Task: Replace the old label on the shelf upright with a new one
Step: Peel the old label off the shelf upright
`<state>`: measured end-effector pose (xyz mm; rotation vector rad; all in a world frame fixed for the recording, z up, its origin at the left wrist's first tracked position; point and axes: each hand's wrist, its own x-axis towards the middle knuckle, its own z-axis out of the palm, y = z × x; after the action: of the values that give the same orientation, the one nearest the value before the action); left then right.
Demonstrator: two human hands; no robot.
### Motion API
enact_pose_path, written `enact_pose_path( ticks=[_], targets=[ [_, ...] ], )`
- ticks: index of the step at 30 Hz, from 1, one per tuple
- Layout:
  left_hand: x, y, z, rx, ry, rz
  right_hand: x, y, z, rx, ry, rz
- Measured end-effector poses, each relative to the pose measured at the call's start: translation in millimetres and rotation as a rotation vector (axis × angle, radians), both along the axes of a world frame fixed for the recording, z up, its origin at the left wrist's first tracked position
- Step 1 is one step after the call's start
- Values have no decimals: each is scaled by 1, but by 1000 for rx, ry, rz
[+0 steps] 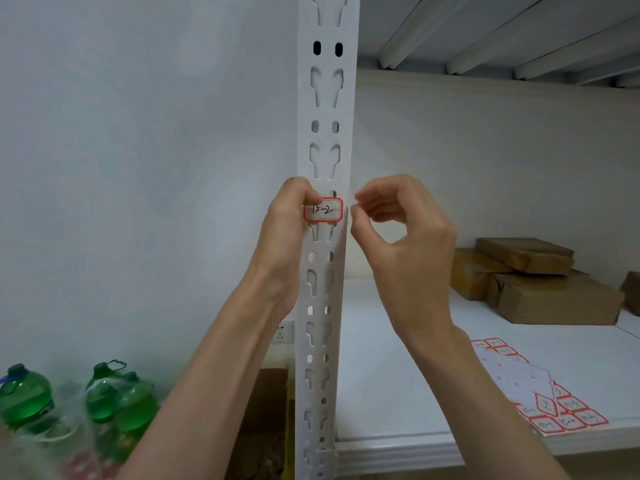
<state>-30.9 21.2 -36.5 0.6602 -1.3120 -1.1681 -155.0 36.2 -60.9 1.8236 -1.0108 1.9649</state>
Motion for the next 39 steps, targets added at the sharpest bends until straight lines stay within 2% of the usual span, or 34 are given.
enact_pose_path(
  ticks=[4,14,27,39],
  targets=[
    [-1,-2,1,-18,-1,0,1,-1,-1,-115,131,-141],
    [1,-3,2,-19,-35,7,10,8,10,-98,188,-277],
    [-1,5,2,-38,-44,44,16,1,3,-106,130,-256],
    [0,2,0,-67,-29,42,9,-1,4,-151,158,-258]
  ],
)
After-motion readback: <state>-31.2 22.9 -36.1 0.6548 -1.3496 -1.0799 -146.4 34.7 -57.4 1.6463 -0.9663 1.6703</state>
